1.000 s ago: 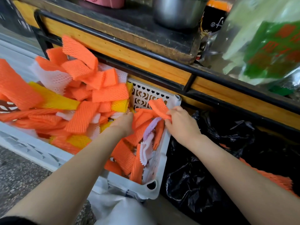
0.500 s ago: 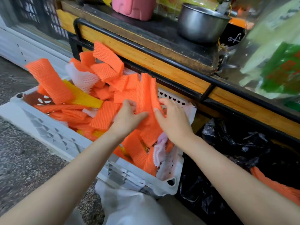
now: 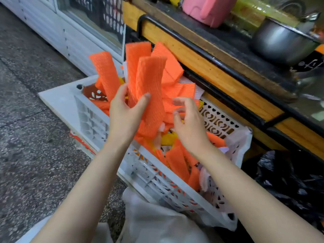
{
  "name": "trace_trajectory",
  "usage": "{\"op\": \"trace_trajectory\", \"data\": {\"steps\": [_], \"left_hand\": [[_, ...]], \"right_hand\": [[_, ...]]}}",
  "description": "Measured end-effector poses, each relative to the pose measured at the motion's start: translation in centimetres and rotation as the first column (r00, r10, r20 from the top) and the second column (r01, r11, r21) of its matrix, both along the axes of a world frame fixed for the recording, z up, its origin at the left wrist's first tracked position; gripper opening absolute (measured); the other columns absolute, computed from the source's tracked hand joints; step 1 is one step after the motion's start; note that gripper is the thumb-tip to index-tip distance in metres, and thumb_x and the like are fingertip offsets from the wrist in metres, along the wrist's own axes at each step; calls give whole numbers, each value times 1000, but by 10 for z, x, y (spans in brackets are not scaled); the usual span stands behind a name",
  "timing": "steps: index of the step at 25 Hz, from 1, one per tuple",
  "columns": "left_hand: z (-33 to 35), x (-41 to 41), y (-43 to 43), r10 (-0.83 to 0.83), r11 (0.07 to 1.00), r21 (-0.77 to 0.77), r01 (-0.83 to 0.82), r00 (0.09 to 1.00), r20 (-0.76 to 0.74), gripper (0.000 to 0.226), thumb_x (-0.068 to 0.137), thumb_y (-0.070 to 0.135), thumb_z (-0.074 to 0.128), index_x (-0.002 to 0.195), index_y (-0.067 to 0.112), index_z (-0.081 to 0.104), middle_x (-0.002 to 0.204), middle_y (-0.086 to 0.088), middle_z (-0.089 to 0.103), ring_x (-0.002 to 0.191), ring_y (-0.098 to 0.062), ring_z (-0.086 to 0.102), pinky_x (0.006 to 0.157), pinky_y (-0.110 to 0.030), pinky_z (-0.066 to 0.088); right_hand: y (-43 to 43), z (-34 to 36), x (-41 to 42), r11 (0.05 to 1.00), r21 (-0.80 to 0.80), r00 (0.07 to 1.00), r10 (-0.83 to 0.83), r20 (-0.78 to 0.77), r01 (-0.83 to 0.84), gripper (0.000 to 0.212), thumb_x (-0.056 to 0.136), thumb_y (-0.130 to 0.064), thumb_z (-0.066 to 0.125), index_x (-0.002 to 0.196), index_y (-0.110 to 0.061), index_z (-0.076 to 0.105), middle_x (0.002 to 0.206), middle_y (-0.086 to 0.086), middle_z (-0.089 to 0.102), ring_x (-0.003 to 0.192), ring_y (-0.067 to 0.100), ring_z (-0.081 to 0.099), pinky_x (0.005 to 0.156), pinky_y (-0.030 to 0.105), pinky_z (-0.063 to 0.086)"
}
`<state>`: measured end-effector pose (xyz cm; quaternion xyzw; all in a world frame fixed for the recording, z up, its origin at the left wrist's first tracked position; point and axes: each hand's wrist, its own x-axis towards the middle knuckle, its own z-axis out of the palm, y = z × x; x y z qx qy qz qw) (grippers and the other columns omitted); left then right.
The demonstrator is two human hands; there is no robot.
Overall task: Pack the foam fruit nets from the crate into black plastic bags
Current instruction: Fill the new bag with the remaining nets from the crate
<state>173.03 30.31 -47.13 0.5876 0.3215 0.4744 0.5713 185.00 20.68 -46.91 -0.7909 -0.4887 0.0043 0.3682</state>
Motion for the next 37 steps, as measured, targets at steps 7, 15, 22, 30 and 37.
{"op": "trace_trajectory", "data": {"steps": [7, 15, 22, 30, 37], "left_hand": [[-13, -21, 33, 52, 998, -32, -53, 998, -43, 43, 72, 38, 66, 107, 16, 58, 103, -1, 67, 94, -10, 63, 90, -36, 51], [-20, -39, 39, 79, 997, -13, -80, 994, -81, 44, 74, 36, 63, 112, 15, 57, 106, 2, 65, 94, -7, 61, 85, -27, 49], [-26, -24, 26, 80, 995, -44, -87, 988, -133, 34, 79, 31, 73, 104, 20, 52, 94, 14, 59, 87, -9, 58, 83, -33, 50], [-17, -17, -10, -157, 982, -100, 158, 987, 20, 36, 82, 38, 58, 107, 16, 45, 89, 9, 55, 69, 11, 54, 63, -9, 42], [-16, -21, -5, -146, 987, -65, 148, 989, 39, 39, 75, 35, 65, 109, 21, 52, 100, 7, 63, 92, -4, 60, 86, -26, 49]], "right_hand": [[45, -73, 18, 894, -445, 892, -245, -381, 55, 11, 91, -13, 58, 95, -3, 58, 93, 14, 63, 85, 21, 59, 77, 29, 43], [54, -68, 17, 911, -394, 790, -330, -517, 122, 22, 87, -7, 62, 69, -17, 54, 82, 11, 62, 72, 18, 55, 77, 41, 47], [9, 0, -1, 962, -224, 957, -201, -208, 153, 44, 89, -21, 60, 130, -13, 44, 102, 2, 58, 88, 17, 58, 79, 34, 49], [0, 28, -45, 977, -174, 985, 142, 95, -124, 50, 91, -17, 56, 139, -18, 42, 100, -9, 41, 84, -2, 40, 84, 16, 40], [-9, 23, -45, 954, -120, 941, 293, 166, -276, 52, 88, -12, 60, 137, -17, 43, 99, -11, 44, 94, 5, 46, 89, 23, 42]]}}
